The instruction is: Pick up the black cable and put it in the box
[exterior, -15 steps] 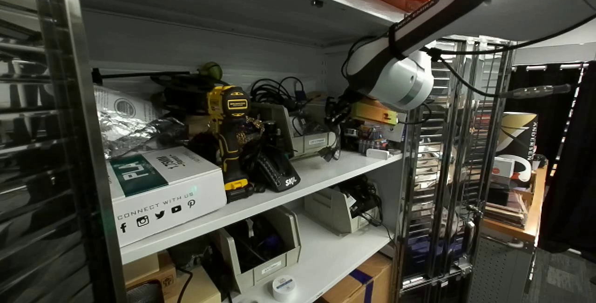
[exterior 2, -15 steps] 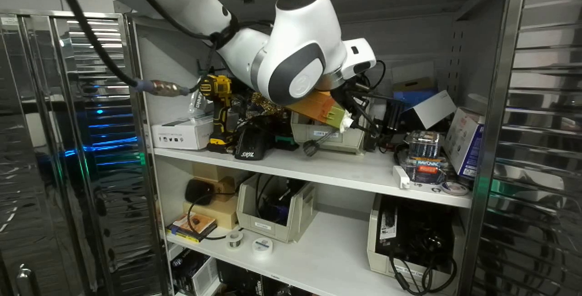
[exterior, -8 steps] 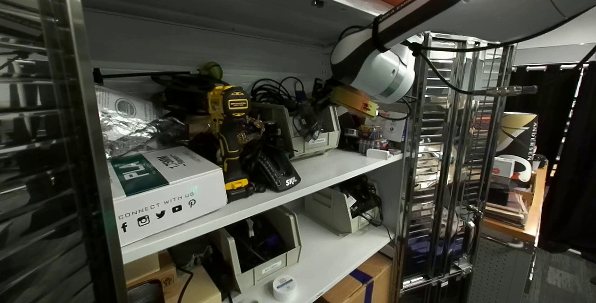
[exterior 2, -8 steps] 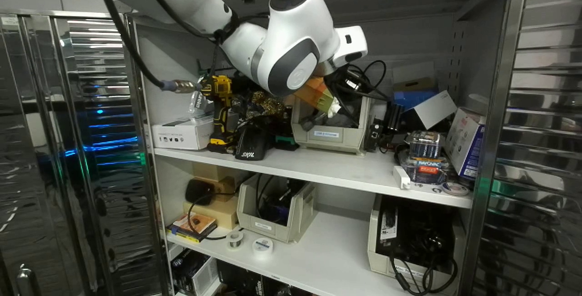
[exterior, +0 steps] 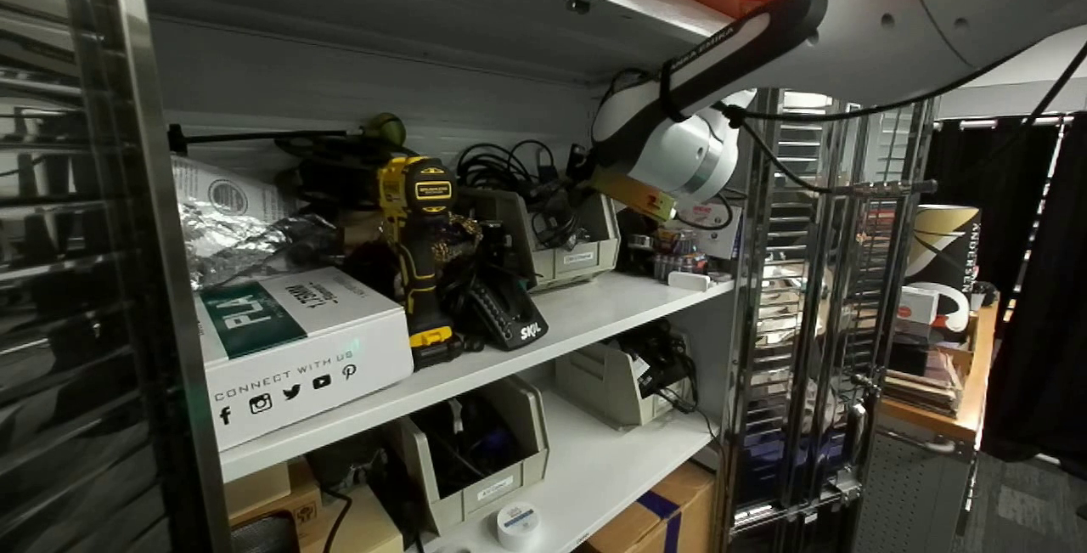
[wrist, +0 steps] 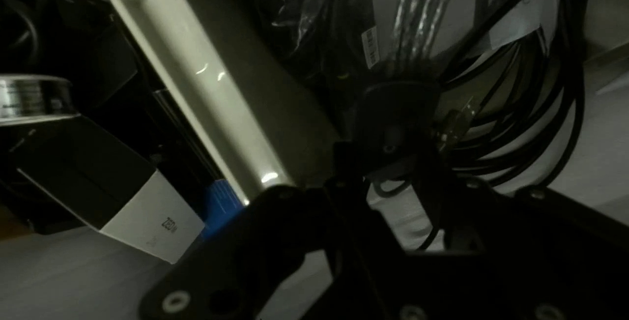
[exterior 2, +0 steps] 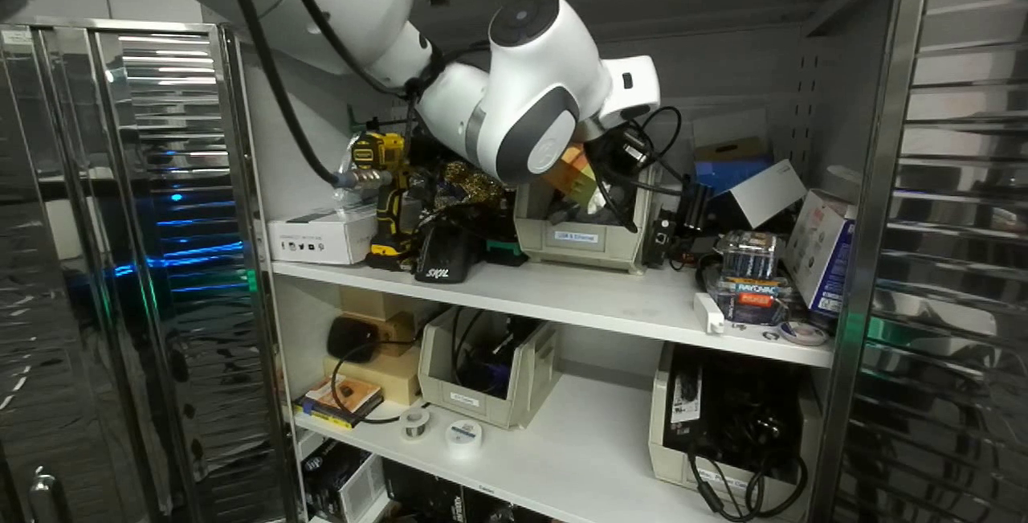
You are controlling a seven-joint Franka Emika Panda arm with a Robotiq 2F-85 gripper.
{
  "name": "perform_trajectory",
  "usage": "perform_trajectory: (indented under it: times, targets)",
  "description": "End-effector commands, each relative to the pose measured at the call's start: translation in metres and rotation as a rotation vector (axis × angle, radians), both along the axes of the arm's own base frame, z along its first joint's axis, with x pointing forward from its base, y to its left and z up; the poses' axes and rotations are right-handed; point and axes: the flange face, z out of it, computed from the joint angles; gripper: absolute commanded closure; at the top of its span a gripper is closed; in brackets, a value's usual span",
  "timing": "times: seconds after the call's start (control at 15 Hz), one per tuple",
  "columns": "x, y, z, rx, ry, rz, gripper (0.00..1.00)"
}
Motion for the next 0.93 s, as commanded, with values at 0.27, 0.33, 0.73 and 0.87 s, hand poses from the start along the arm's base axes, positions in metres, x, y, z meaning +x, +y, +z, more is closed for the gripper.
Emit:
perform_trajectory:
  times: [0.27, 0.33, 0.73, 0.87]
  targets:
    - [0.031, 0.041, -0.005, 0.013, -0.083, -0.004, 0.86]
    - [0.033, 0.045, -0.004, 0.014, -0.089, -0.001, 0.86]
    - [0.028, 0.050, 0.006, -0.096, -0.090, 0.020, 0.32]
    - [0.020, 0.046, 0.010, -0.120, -0.072, 0.023, 0.19]
